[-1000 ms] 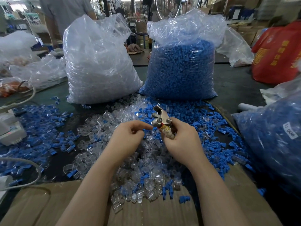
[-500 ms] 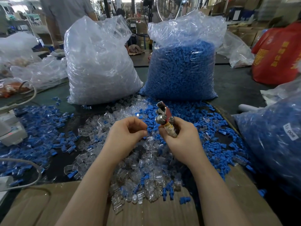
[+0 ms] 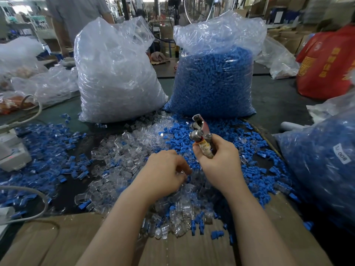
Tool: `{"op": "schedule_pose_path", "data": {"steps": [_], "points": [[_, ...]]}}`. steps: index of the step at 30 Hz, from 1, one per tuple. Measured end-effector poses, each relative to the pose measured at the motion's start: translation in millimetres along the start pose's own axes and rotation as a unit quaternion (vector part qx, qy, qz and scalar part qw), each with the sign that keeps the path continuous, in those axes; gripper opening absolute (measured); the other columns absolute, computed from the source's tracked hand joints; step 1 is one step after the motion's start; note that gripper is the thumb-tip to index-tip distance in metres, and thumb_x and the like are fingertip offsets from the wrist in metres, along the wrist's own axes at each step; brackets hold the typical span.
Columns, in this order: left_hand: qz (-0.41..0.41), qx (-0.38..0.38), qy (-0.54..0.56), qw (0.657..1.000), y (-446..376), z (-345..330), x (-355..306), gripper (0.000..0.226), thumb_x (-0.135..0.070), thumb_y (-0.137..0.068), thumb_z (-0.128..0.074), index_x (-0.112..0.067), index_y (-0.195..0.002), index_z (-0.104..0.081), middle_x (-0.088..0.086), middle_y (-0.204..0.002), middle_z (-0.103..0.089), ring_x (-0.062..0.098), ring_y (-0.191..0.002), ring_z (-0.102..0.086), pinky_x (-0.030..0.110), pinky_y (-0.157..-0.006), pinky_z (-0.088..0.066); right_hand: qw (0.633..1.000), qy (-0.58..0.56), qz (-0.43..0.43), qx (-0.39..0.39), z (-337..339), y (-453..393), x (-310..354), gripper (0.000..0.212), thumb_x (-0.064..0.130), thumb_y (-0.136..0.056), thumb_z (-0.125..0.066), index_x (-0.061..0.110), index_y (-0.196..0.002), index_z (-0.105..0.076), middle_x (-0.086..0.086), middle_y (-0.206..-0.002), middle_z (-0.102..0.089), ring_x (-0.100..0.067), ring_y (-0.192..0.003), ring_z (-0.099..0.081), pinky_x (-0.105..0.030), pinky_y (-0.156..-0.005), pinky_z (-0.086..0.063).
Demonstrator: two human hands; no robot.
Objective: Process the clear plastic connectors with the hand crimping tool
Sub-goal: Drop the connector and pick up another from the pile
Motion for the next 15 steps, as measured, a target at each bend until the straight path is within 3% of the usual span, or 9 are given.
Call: {"op": "schedule_pose_path", "data": {"steps": [2,7,12,15], "points": [[-0.001,0.001,-0.037,0.999,-1.0,-0.7,-1.5,0.019,-0.031,-0.091,-0.059,-0.04,-0.104,-0.07,-0.013,-0.095,-0.05,0.01,-0.1,-0.052,0.033,-0.096,-0.037,1.0,0.0,0.0,0.001,0.0,-0.1,0.9,0.013,0.034,-0.085,-0.066,0.021,-0.083,-0.063,0.006,-0.066,-0.062,-0.021,-0.064,-0.058,-0.05,-0.062,-0.051],[0.005,0.012,-0.055,0.998,-0.8,-3.4,-0.5,0.022,-0.032,-0.089,-0.059,-0.041,-0.108,-0.066,-0.014,-0.098,-0.048,0.01,-0.104,-0.05,0.032,-0.091,-0.025,1.0,0.0,0.002,0.0,1.4,0.0,1.9,0.016,0.037,-0.085,-0.065,0.021,-0.08,-0.062,0.006,-0.063,-0.059,-0.021,-0.061,-0.056,-0.049,-0.06,-0.05],[0.032,0.019,-0.075,0.996,-0.4,-5.1,4.0,0.021,-0.043,-0.09,-0.061,-0.042,-0.11,-0.065,-0.012,-0.102,-0.045,0.012,-0.11,-0.046,0.04,-0.102,-0.026,1.0,0.005,0.0,0.002,1.5,0.1,0.0,0.014,0.031,-0.087,-0.068,0.022,-0.08,-0.062,0.007,-0.063,-0.059,-0.02,-0.061,-0.056,-0.049,-0.059,-0.05],[0.043,0.023,-0.081,0.996,-0.8,-7.7,3.5,0.021,-0.049,-0.091,-0.059,-0.042,-0.11,-0.066,-0.009,-0.107,-0.046,0.014,-0.113,-0.044,0.04,-0.101,-0.027,1.0,0.009,0.002,0.001,1.2,0.4,0.3,0.013,0.031,-0.087,-0.068,0.022,-0.08,-0.062,0.007,-0.063,-0.059,-0.02,-0.061,-0.056,-0.049,-0.059,-0.05]]}}
Point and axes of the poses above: each hand's wrist, its own y-axis away from the middle knuckle, its own z-axis out of the back of the hand, x = y × z, the point moved 4 cm from there along -y, towards the middle knuckle
